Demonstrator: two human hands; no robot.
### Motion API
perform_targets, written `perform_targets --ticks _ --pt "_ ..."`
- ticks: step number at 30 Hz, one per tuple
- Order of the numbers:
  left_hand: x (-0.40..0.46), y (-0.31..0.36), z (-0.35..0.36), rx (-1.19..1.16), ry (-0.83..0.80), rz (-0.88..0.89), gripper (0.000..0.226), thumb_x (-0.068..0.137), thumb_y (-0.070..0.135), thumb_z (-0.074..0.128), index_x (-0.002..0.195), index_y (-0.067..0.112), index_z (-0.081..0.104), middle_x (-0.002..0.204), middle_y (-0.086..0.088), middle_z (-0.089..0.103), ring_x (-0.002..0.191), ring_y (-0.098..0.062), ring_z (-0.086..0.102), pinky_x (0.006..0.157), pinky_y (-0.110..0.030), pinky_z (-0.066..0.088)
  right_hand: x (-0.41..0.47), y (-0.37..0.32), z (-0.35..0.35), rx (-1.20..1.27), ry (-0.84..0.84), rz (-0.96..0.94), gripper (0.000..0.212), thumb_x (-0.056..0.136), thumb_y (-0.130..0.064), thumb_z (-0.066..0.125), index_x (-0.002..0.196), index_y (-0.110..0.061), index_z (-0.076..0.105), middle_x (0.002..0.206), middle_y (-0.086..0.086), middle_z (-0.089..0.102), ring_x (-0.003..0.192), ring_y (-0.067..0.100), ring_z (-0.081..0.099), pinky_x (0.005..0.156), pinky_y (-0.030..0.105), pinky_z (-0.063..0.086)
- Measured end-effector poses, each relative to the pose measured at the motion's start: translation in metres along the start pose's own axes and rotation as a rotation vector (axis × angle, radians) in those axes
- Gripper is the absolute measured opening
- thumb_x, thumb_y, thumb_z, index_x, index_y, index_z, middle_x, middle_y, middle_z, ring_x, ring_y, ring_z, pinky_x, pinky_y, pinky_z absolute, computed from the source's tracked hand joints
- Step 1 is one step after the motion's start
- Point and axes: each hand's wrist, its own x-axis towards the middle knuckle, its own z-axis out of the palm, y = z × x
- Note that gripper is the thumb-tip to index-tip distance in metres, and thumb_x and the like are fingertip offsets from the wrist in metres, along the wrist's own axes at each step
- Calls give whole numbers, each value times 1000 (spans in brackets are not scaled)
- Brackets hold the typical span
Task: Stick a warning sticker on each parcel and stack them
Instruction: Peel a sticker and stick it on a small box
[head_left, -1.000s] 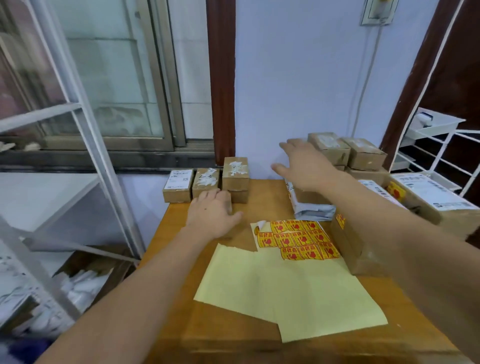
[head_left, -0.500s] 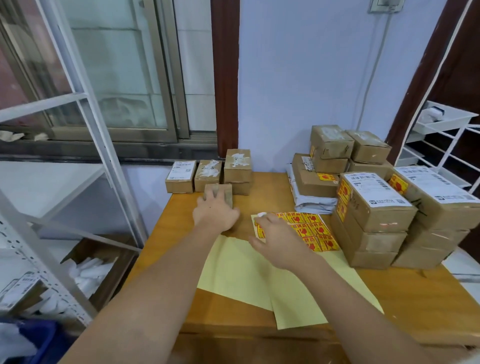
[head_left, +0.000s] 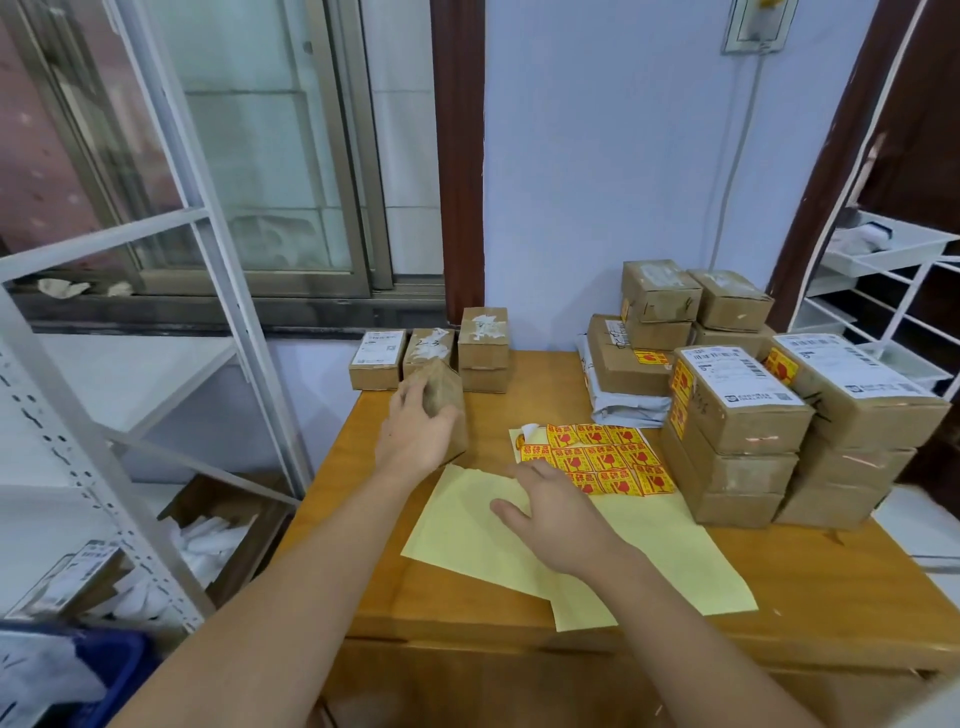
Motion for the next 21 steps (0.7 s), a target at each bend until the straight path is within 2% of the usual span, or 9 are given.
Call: perform_targets --ticks 2,4,7,11,14,17,21 --pt "-12 -3 -10 -255 7 -56 66 98 42 55 159 39 29 160 4 36 137 -25 47 102 -40 49 -4 -4 0 24 8 1 61 102 -54 47 154 -22 38 154 0 41 140 20 40 112 35 38" --pt "-27 -5 -19 -443 -14 -94 65 96 42 58 157 39 34 152 4 46 130 -21 52 103 -43 52 -7 -9 2 51 16 -18 60 102 -52 47 154 -23 38 155 -1 41 141 19 39 112 33 36" --pt "-57 -4 -29 -607 -43 -106 55 98 41 58 151 38 42 140 6 57 121 -18 58 102 -46 52 -11 -20 5 110 30 -46 62 102 -53 48 155 -24 37 156 -2 41 142 17 38 113 32 33" --pt "-91 -2 -31 -815 -98 -139 43 102 34 56 144 37 49 129 7 66 112 -18 66 96 -44 56 -13 -34 9 276 34 -69 77 94 -66 52 158 -30 28 158 -7 38 140 13 41 116 39 37" --pt "-106 -10 -26 -843 -109 -148 42 102 33 56 143 35 50 128 6 68 115 -17 66 101 -44 54 -15 -41 10 357 16 -103 88 89 -70 55 160 -37 15 162 -14 29 144 8 35 118 39 35" --pt "-113 -18 -21 -829 -142 -146 48 98 37 58 145 36 51 130 9 69 119 -14 64 106 -43 50 -16 -46 15 406 15 -114 91 86 -71 56 159 -43 10 161 -18 31 141 6 38 117 40 37" --pt "-114 -20 -21 -801 -183 -140 39 103 31 55 142 35 58 125 12 71 117 -11 66 100 -35 54 -16 -50 23 437 20 -85 88 87 -67 56 159 -43 12 158 -16 35 137 6 43 114 40 42"
